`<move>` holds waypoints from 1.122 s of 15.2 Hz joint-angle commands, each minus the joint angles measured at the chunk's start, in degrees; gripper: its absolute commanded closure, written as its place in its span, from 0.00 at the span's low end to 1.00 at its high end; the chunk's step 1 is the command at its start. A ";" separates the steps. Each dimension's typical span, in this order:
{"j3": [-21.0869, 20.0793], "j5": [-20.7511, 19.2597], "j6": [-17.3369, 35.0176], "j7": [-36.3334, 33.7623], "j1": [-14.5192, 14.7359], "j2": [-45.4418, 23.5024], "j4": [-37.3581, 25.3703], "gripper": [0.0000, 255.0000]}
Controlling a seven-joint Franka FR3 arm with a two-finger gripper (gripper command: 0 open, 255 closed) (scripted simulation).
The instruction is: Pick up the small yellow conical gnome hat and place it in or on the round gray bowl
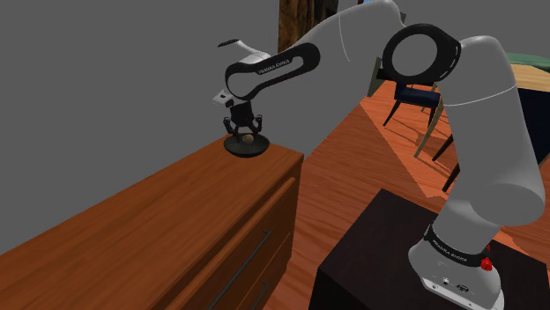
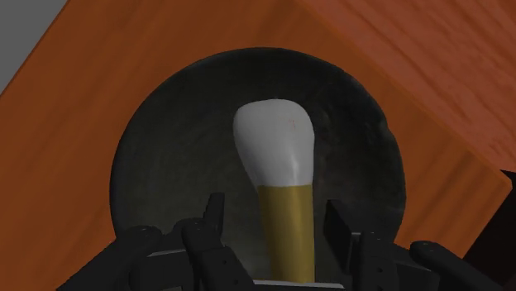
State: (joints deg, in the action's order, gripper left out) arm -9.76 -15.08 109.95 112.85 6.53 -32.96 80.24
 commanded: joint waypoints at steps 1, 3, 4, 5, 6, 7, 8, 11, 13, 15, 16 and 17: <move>0.01 0.00 0.01 0.00 -0.01 0.00 0.01 0.00; 0.01 0.00 0.01 0.00 -0.01 0.00 0.00 0.00; 0.01 0.00 0.01 0.00 -0.01 0.00 0.00 0.00; 0.01 0.00 0.00 0.00 -0.01 0.00 0.00 0.00; -0.11 0.16 -1.67 0.15 0.18 0.39 -1.29 0.00; -0.21 0.31 -3.39 0.30 0.39 0.71 -2.69 0.00; -0.30 0.44 -5.15 0.45 0.60 0.94 -4.22 0.00; -0.37 0.53 -6.57 0.57 0.79 1.07 -5.51 0.00; -0.37 0.52 -6.57 0.57 0.79 1.06 -5.52 0.00; -0.37 0.52 -6.57 0.57 0.79 1.06 -5.52 0.00; -0.37 0.52 -6.57 0.57 0.79 1.06 -5.52 0.00; -0.37 0.52 -6.57 0.57 0.79 1.06 -5.52 0.00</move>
